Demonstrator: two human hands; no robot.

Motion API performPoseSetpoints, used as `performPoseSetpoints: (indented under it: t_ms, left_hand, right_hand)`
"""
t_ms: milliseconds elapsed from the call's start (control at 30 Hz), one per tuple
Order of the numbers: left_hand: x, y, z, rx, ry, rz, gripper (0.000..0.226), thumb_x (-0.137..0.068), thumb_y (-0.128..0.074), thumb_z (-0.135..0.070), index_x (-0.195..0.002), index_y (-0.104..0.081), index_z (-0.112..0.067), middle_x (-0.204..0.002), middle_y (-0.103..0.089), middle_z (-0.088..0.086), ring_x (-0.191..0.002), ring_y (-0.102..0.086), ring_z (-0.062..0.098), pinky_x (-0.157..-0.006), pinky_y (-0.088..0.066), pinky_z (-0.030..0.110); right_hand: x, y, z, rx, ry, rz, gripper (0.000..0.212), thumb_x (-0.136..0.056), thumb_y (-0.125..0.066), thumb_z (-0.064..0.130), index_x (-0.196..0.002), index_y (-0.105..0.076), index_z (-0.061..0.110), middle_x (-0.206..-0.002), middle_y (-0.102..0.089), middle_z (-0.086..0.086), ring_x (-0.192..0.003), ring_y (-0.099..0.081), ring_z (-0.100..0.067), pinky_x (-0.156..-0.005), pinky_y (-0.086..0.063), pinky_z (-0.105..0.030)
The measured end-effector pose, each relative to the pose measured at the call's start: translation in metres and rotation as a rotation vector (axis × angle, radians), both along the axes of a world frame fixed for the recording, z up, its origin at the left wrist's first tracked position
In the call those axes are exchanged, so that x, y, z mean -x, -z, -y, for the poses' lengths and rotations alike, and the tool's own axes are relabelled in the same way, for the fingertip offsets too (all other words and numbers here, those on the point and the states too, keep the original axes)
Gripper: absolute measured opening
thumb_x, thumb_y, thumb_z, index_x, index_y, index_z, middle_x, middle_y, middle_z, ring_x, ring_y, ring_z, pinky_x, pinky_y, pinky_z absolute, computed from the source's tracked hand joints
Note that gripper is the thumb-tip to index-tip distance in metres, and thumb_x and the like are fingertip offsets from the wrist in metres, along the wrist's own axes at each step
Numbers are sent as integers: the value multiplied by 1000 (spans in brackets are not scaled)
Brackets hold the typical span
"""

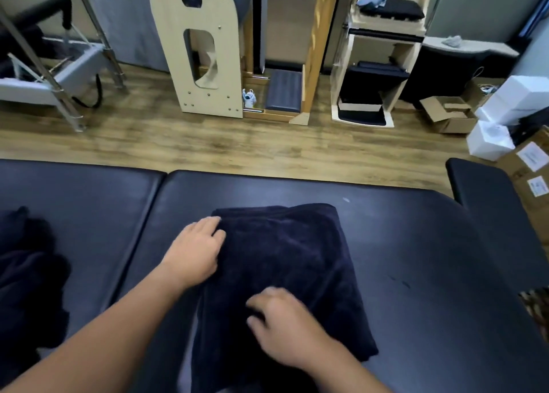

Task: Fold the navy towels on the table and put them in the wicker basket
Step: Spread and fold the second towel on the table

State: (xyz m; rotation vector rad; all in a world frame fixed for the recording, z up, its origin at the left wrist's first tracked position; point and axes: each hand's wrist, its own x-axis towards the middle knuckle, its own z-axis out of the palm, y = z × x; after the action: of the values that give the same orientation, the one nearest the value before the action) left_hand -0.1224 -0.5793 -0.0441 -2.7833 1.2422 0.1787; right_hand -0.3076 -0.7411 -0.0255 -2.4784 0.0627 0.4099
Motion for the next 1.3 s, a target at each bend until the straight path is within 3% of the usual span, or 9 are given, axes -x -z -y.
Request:
performPoseSetpoints:
  t_ms: [67,167,333,533,700,900,1000,1133,1300]
  left_hand:
    - [21,7,17,75,70,-110,51,-91,-46,-39,-137,-51,-17,-160,-32,19,-145,-35,41,-112,-38,55]
    - [50,23,38,-127,-123,-300,86,-90,-24,-80,-159,7,-39,-164,24,2,-153,17,35,-121,-2,62]
    - [27,40,27,-268,-412,-311,94,-93,-17,-78,-154,29,-23,-157,42,-1,-151,23,37,-119,-1,66]
    - [29,23,68,-277,-324,-148,79,-100,-33,-37,-159,11,-10,-165,24,13,-152,24,33,-119,5,66]
    - [48,37,80,-82,-270,-332,82,-99,-26,-68,-160,10,-28,-165,27,2,-153,23,21,-125,0,53]
    - [82,38,72,-35,-256,-164,65,-107,-29,-43,-161,-9,-12,-169,1,14,-156,6,30,-124,-12,52]
    - [125,41,65,50,-132,-221,70,-101,-26,-57,-160,-17,-21,-170,0,6,-156,3,25,-124,-12,55]
    - [156,59,27,-32,-156,-197,73,-100,-18,-64,-162,-12,-27,-169,2,-4,-157,-5,21,-119,-18,64]
    - [158,59,5,-96,-327,-150,73,-99,-6,-55,-161,-11,-16,-169,-3,2,-156,-8,25,-119,-12,62]
  right_hand:
    - [-14,9,33,208,64,99,47,-94,-53,42,-137,-57,24,-140,-50,-3,-133,-41,-29,-114,-36,-40]
    - [-35,22,75,397,162,-88,70,-97,-49,54,-157,-23,30,-167,-3,-15,-153,4,-38,-124,-8,-53]
    - [-56,46,121,338,310,-296,107,-76,-46,88,-151,20,51,-159,40,-4,-149,25,-43,-120,-7,-62]
    - [-73,53,123,519,187,-169,106,-78,-37,88,-158,10,37,-162,31,-15,-147,27,-47,-117,0,-68]
    - [-79,53,138,443,99,-240,100,-78,-37,90,-155,11,48,-161,35,-9,-146,30,-45,-119,0,-67]
    - [-22,49,120,459,-101,-122,97,-86,-35,82,-156,18,41,-162,34,-10,-143,35,-45,-118,6,-68]
    - [33,53,106,466,-151,-88,98,-85,-36,83,-154,21,44,-161,35,-10,-145,34,-43,-116,8,-68]
    - [92,62,104,503,-131,-9,95,-90,-46,72,-156,16,44,-165,28,-8,-150,25,-39,-118,-10,-65]
    - [132,71,126,554,-135,34,89,-77,-82,49,-152,-42,23,-162,-31,-13,-147,-34,-37,-101,-50,-55]
